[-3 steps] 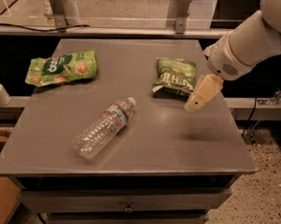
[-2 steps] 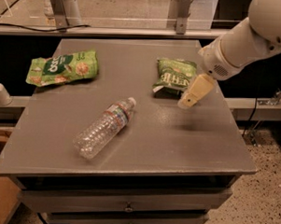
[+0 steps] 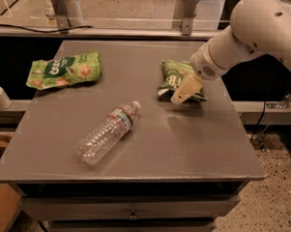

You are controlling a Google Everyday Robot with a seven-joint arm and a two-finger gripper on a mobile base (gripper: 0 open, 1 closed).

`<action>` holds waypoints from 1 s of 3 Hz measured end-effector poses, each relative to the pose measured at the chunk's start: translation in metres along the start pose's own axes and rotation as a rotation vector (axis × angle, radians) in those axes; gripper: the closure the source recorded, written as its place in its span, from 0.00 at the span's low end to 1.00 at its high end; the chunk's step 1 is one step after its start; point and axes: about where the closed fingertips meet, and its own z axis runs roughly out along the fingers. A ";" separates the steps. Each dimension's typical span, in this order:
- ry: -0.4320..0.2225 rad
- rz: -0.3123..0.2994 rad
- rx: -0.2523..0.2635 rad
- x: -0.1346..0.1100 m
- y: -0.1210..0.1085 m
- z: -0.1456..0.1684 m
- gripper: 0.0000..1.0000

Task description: Pick green jalapeno chip bag

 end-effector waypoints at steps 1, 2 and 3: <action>-0.004 0.021 -0.012 0.000 -0.001 0.017 0.39; -0.004 0.032 -0.028 0.001 0.004 0.029 0.62; -0.009 0.036 -0.033 -0.001 0.006 0.032 0.85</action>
Offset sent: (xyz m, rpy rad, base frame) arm 0.0091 0.0160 -0.0360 0.0351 0.0532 -0.0164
